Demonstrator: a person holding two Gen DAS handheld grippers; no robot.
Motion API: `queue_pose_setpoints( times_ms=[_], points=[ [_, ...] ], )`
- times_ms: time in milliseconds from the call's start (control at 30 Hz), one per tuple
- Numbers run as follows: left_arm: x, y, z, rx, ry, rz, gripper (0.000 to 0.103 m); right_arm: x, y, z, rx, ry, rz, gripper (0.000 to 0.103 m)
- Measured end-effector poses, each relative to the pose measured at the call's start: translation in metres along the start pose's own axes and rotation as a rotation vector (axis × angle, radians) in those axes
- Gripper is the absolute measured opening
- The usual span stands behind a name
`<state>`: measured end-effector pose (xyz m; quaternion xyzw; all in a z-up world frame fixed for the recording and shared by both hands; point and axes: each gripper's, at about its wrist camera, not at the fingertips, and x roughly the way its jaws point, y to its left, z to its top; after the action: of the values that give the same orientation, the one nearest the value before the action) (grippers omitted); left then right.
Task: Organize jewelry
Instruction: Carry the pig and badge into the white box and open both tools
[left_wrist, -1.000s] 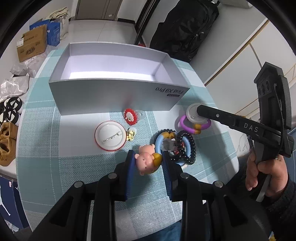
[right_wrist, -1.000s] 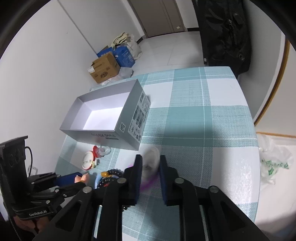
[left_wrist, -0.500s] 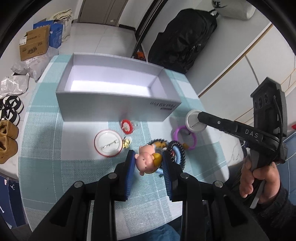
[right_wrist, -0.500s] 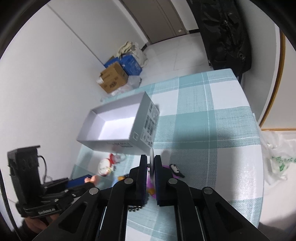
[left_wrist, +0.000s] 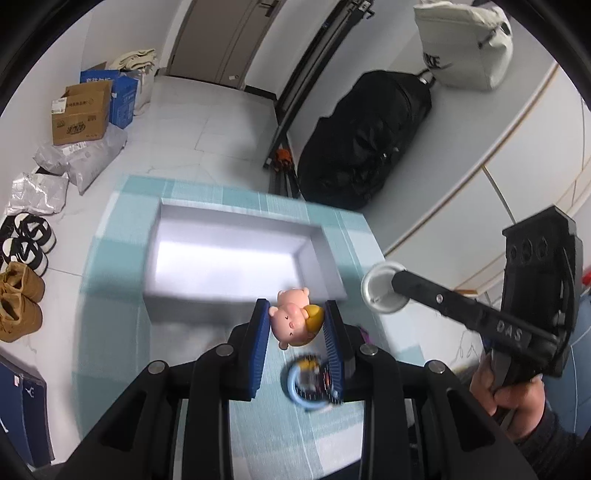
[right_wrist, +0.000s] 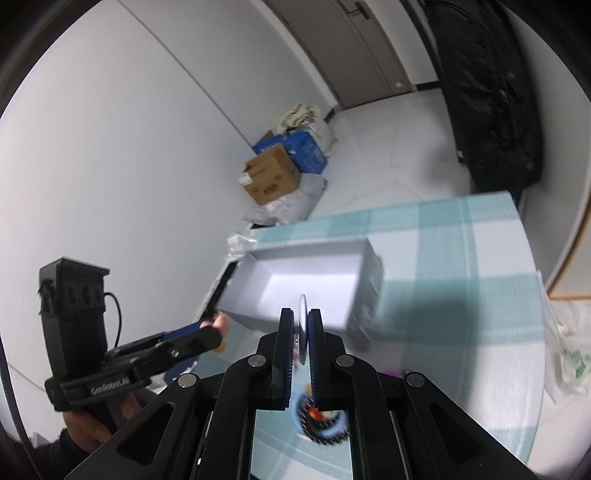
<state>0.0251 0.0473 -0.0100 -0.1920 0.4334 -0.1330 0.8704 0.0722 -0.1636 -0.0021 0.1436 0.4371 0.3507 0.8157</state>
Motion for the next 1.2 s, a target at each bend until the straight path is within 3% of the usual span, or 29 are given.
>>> queue_pose_setpoints(
  times_ms=[367,600,833,967,1033,1100,1200],
  points=[
    [0.043,0.021,0.039,-0.016,0.059,0.027,0.023,0.049,0.004,0.048,-0.06,0.051,0.043,0.007],
    [0.062,0.035,0.038,-0.052,0.11,0.041,0.023,0.082,-0.011,0.043,-0.04,0.137,0.03,0.007],
    [0.068,0.028,0.039,-0.026,0.125,0.056,0.024,0.097,-0.023,0.044,0.006,0.157,0.034,0.007],
    [0.072,0.028,0.044,-0.03,0.147,0.109,0.025,0.1,-0.025,0.044,0.01,0.157,0.01,0.011],
    [0.072,0.028,0.045,-0.031,0.147,0.123,0.032,0.096,-0.024,0.046,0.009,0.139,0.009,0.014],
    [0.067,0.028,0.045,-0.038,0.127,0.109,0.051,0.089,-0.019,0.048,-0.014,0.108,-0.006,0.02],
    [0.06,0.031,0.046,-0.06,0.09,0.114,0.057,0.077,-0.011,0.049,-0.062,0.059,-0.021,0.036]
  ],
)
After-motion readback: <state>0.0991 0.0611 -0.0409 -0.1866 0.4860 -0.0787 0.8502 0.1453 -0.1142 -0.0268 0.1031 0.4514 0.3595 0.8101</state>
